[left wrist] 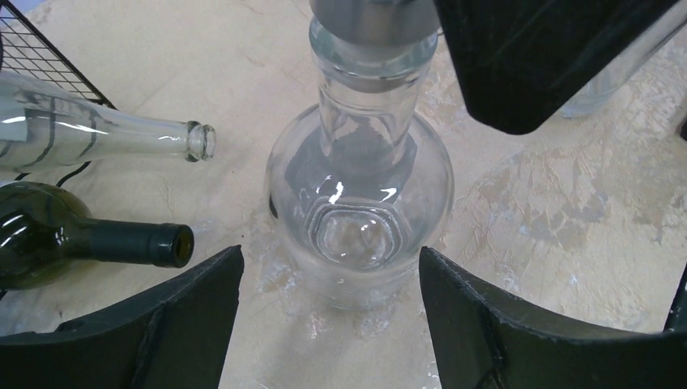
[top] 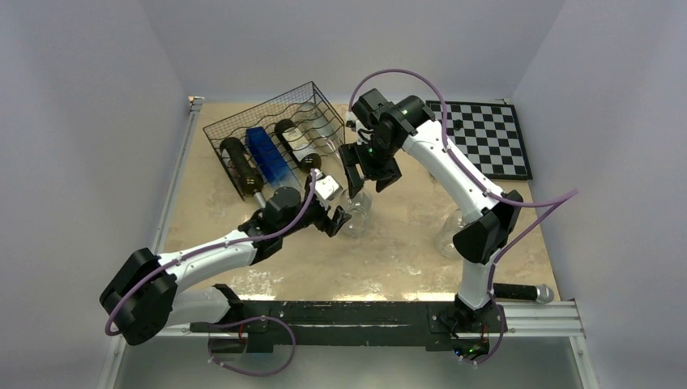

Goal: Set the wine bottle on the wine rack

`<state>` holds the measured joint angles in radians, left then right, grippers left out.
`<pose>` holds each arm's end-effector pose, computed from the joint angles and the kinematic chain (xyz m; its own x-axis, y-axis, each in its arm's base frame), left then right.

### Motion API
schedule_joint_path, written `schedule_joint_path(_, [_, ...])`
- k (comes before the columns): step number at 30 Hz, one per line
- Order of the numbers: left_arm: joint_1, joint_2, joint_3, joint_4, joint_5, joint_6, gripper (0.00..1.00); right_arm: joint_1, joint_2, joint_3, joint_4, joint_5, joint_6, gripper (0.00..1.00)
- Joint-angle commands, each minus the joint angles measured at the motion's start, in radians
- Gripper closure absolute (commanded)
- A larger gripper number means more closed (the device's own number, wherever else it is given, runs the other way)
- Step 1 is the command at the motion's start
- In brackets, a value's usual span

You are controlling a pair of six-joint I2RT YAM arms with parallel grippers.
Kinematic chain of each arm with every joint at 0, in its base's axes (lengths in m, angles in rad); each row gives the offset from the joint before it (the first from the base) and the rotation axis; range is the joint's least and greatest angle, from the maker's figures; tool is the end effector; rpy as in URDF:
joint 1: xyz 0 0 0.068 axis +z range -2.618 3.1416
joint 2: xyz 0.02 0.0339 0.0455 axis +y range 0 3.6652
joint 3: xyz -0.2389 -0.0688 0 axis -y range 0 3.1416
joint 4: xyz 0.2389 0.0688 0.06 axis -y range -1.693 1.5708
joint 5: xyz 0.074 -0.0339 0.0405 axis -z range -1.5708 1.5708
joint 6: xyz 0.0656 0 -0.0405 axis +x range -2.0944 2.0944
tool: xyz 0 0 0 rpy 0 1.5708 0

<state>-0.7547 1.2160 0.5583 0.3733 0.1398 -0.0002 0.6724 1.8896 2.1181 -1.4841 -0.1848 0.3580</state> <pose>0.2095 -0.2095 0.2000 -0.2046 0.1921 -0.9598 0.7758 0.6298 -0.0393 0.2717 0.2317 0.3213 -0.9268 -0.2976 -0.2291 -0.3546 0.8945 0.2722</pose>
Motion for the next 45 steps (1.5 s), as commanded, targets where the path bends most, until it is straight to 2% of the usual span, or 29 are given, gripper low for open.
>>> schedule_joint_path(1, [0.005, -0.04, 0.016, 0.023, -0.08, -0.021, 0.17, 0.017, -0.047, 0.009, 0.055, 0.038, 0.019, 0.25])
schedule_joint_path(9, [0.006, -0.093, 0.015, -0.006, -0.188, -0.031, 0.17, 0.049, 0.076, 0.081, -0.003, 0.092, 0.008, 0.3])
schedule_joint_path(12, [0.007, -0.114, 0.008, -0.008, -0.207, -0.028, 0.17, 0.052, 0.109, 0.101, 0.0, 0.108, 0.016, 0.35])
schedule_joint_path(14, [0.008, -0.12, 0.01, -0.014, -0.197, -0.028, 0.16, 0.052, 0.127, 0.121, -0.005, 0.107, 0.019, 0.42])
schedule_joint_path(20, [0.007, -0.142, 0.016, -0.042, -0.227, -0.041, 0.16, 0.051, 0.106, 0.108, 0.0, 0.019, 0.022, 0.95])
schedule_joint_path(21, [0.008, -0.147, 0.017, -0.05, -0.236, -0.042, 0.16, 0.049, 0.096, 0.096, 0.005, -0.017, 0.02, 1.0])
schedule_joint_path(26, [0.007, -0.157, 0.021, -0.059, -0.241, -0.045, 0.16, 0.033, 0.025, -0.009, 0.092, -0.194, 0.017, 1.0])
schedule_joint_path(31, [0.008, -0.159, 0.025, -0.063, -0.238, -0.055, 0.16, -0.007, -0.109, -0.226, 0.324, -0.363, 0.057, 1.0])
schedule_joint_path(37, [0.007, -0.18, 0.027, -0.087, -0.238, -0.063, 0.16, -0.026, -0.232, -0.48, 0.537, -0.377, 0.076, 1.0])
schedule_joint_path(42, [0.008, -0.229, 0.028, -0.164, -0.214, -0.118, 0.15, -0.054, -0.379, -0.76, 0.818, -0.365, 0.188, 1.0])
schedule_joint_path(45, [0.009, -0.271, 0.043, -0.285, -0.296, -0.255, 0.01, -0.063, -0.47, -0.892, 0.95, -0.318, 0.241, 1.0])
